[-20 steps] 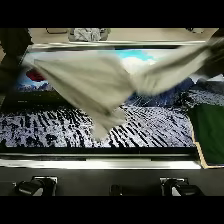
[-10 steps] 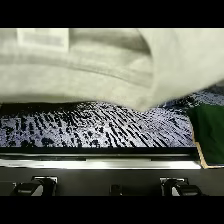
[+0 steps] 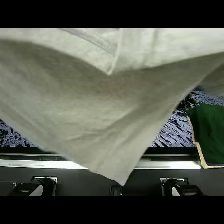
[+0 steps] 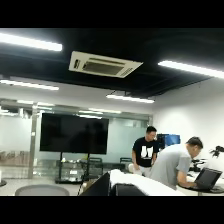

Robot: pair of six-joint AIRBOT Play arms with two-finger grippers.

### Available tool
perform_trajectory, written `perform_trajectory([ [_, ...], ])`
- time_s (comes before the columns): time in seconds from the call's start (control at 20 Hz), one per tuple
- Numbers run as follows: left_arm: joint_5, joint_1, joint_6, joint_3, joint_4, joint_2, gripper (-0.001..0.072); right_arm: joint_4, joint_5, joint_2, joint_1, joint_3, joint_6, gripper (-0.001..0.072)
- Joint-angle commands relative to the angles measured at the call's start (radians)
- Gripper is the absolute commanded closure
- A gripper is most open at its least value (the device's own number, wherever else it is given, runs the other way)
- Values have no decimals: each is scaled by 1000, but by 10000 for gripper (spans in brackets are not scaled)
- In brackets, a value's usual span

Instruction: Fold the shirts.

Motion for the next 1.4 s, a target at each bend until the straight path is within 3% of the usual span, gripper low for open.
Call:
perform_trajectory([
  [0.0,108,0,0,1,0,-161,684,-17,162,-137,0,-5,101,677],
  [0.1,111,-5,0,1,-6,-278,684,-16,167,-264,0,-27,154,677],
  [0.3,101,-26,1,1,-6,-565,683,5,43,-590,0,-48,227,677],
  [0.4,45,-52,24,1,-5,-693,682,38,17,-742,0,-48,240,677],
  [0.7,-395,-156,37,1,-5,-921,678,66,174,-991,3,-48,180,677],
  [0.75,-479,-163,20,1,-5,-938,639,64,182,-997,3,-48,164,677],
  [0.85,-618,-155,9,1,0,-944,178,62,193,-993,3,-47,145,677],
  [0.9,-706,-138,-33,1,30,-938,112,61,208,-990,3,-47,127,677],
  [1.0,-950,-84,-127,-5,126,-937,112,59,268,-987,3,-47,40,676],
  [1.1,-1130,-5,-165,-66,124,-915,113,41,339,-987,3,-47,-26,676],
  [1.2,-1114,66,-170,-254,87,-804,113,13,400,-987,3,-47,-55,676],
  [1.35,-893,134,-217,-739,36,-513,113,7,439,-987,3,-47,-98,676],
])
